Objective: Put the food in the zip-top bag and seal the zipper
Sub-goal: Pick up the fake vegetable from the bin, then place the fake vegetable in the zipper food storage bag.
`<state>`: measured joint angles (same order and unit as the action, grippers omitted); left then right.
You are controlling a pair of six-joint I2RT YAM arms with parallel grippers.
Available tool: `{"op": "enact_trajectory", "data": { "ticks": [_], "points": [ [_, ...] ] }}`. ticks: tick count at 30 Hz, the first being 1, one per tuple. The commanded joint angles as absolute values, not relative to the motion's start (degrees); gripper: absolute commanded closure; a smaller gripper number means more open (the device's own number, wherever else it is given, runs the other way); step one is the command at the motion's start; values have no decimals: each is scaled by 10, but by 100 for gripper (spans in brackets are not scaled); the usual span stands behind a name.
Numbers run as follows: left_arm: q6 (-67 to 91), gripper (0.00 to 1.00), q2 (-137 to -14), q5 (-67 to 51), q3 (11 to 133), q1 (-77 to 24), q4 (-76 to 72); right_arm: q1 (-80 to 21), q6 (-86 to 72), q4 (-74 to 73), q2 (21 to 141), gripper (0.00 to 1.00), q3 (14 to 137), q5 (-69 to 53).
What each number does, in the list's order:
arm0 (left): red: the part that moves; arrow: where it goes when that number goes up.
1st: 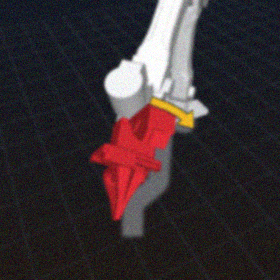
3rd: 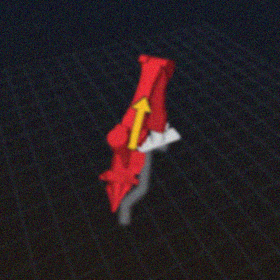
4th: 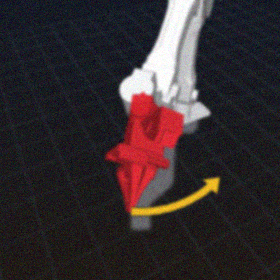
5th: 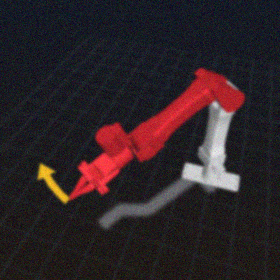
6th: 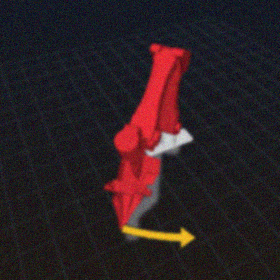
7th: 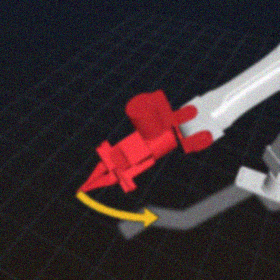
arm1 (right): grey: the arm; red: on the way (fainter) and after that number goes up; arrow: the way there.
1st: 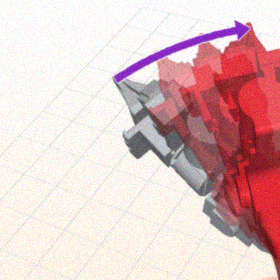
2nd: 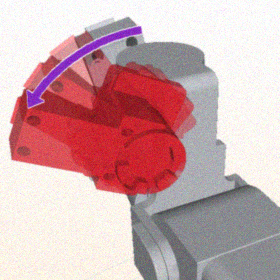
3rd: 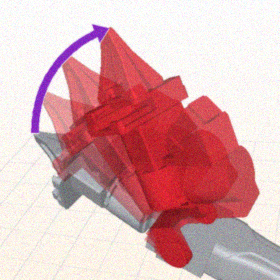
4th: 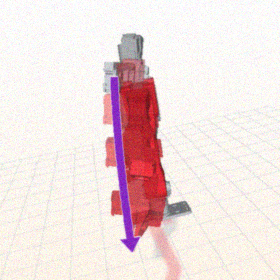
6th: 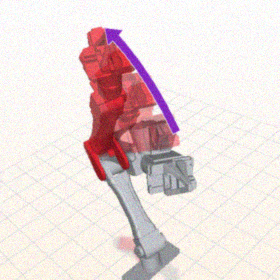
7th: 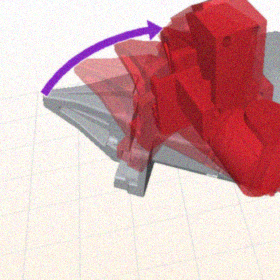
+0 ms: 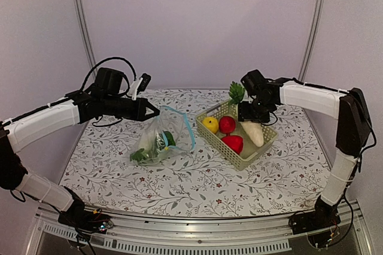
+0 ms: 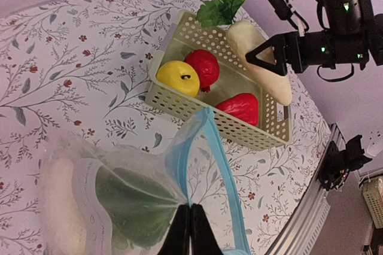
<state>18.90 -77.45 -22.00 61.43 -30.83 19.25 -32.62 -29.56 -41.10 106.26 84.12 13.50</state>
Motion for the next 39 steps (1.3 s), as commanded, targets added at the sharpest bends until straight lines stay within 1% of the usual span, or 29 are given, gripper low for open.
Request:
{"op": "enact_trajectory", "data": {
  "ticks": [1,8,11,21,26,28,35,36,39],
  "points": [
    [184,100,-760,-227,608,-303,186,-328,-261,-366,1001,43,802,106],
    [184,100,-757,-237,606,-303,179,-328,-211,-293,930,42,737,52],
    [184,100,-756,-239,605,-304,177,-328,-190,-287,923,40,729,78],
    [182,100,-759,-238,605,-304,178,-328,-183,-347,1047,40,797,149],
    [182,100,-760,-240,605,-304,178,-326,-193,-353,1081,39,803,164],
    [181,100,-761,-241,605,-304,178,-324,-197,-354,1086,36,801,164],
    [183,100,-762,-244,606,-305,177,-319,-206,-366,1073,14,798,143],
    [183,100,-762,-244,606,-305,177,-320,-205,-368,1065,12,798,139],
    [182,100,-762,-245,605,-306,176,-320,-206,-377,1041,10,798,127]
  ]
}}
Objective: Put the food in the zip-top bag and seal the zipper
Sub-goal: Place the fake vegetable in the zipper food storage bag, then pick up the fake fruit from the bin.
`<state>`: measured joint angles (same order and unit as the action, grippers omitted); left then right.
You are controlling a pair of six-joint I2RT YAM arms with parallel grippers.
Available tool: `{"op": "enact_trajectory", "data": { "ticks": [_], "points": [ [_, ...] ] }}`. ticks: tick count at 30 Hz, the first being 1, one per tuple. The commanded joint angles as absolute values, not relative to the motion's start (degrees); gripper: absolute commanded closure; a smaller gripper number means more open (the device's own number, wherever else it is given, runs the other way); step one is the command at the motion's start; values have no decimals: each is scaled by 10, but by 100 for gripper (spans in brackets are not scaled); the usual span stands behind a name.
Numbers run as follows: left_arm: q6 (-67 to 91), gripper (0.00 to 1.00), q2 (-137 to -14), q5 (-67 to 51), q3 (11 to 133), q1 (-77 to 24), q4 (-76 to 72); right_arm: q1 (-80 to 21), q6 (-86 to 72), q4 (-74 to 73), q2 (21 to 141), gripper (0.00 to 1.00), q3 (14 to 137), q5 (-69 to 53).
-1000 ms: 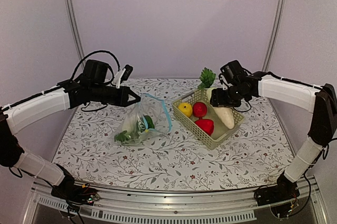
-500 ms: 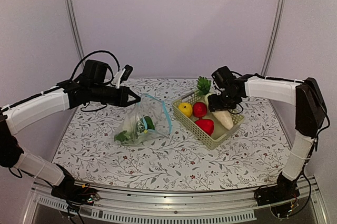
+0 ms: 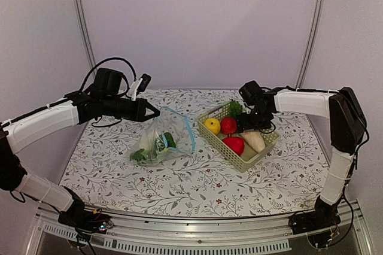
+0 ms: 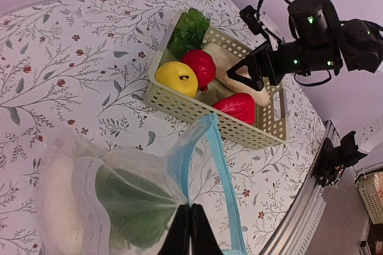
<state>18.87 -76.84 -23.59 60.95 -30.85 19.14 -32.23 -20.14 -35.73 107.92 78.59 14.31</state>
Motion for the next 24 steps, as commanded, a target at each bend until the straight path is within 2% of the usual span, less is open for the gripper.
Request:
{"op": "enact_trajectory", "data": {
  "ticks": [1,10,17,24],
  "points": [
    [182,100,-762,-246,605,-306,176,-319,-206,-381,1030,9,798,122],
    [184,100,-764,-247,604,-306,173,-347,-223,-398,978,11,804,60],
    [183,100,-765,-246,604,-306,173,-362,-231,-382,1032,21,830,27],
    [182,100,-764,-245,604,-306,174,-365,-234,-371,1099,24,871,25]
  ]
}}
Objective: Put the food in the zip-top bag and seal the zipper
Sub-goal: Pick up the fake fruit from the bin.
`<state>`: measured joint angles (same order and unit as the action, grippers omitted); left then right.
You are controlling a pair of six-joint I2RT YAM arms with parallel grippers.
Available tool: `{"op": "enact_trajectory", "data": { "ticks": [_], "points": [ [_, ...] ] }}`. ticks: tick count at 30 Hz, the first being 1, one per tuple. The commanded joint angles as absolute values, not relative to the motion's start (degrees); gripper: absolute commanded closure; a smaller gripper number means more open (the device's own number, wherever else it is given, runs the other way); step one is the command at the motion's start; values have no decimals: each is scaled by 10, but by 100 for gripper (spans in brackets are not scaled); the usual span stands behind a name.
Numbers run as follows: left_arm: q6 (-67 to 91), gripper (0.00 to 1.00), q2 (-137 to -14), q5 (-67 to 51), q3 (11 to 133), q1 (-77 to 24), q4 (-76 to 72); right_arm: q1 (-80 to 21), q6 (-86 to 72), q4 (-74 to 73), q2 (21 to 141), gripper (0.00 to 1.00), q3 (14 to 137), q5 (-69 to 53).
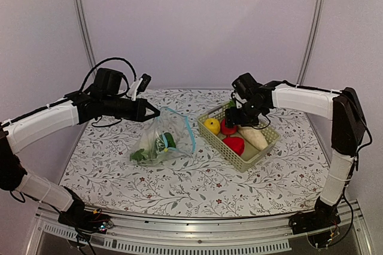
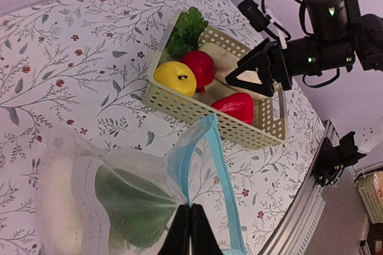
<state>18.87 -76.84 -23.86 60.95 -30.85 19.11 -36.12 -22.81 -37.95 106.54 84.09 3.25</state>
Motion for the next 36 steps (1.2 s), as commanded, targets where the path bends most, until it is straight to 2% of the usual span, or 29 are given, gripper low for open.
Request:
{"op": "enact_trajectory", "data": {
  "ticks": [1,10,24,36],
  "points": [
    [183,100,-764,-246,604,-306,174,-365,-235,-370,1109,25,877,28],
    [182,100,-762,-245,604,-306,174,-365,-250,-371,1169,29,907,79],
    [182,100,-761,-245,604,-306,174,-365,-258,-372,1222,25,949,109],
    [182,100,-761,-246,604,-306,175,-365,-254,-372,1230,34,954,112]
  ]
}}
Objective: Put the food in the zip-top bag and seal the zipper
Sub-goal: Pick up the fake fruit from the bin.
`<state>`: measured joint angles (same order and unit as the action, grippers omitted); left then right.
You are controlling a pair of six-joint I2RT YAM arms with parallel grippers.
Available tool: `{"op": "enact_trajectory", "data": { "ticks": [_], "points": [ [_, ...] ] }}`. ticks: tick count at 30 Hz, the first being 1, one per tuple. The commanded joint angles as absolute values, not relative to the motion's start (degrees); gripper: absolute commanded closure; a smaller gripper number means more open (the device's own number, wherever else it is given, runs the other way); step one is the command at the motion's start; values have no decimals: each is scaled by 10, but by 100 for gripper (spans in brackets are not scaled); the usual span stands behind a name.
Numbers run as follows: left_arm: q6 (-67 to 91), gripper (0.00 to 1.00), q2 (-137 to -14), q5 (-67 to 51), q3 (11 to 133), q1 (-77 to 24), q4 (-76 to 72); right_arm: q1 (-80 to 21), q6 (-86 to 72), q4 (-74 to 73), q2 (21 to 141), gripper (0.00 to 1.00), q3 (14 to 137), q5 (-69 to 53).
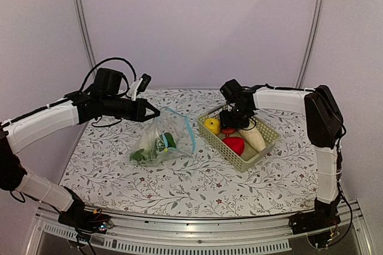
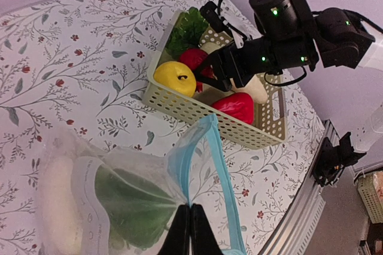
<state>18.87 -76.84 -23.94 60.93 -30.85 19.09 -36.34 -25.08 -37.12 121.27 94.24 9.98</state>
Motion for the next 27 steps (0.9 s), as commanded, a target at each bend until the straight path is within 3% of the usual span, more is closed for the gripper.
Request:
{"op": "enact_trajectory", "data": {
  "ticks": [1,8,20,27],
  "points": [
    [183,100,-761,-245,604,-306,175,-366,-253,-372,1229,35,954,112],
    [183,100,-761,-245,604,-306,175,-365,-252,-371,1200,38,938,112],
    [182,100,-762,-247,604,-306,172,-365,-234,-367,1045,39,848,106],
    [180,100,-760,-252,602,-307,169,-374,-232,-341,947,39,795,31]
  ]
}}
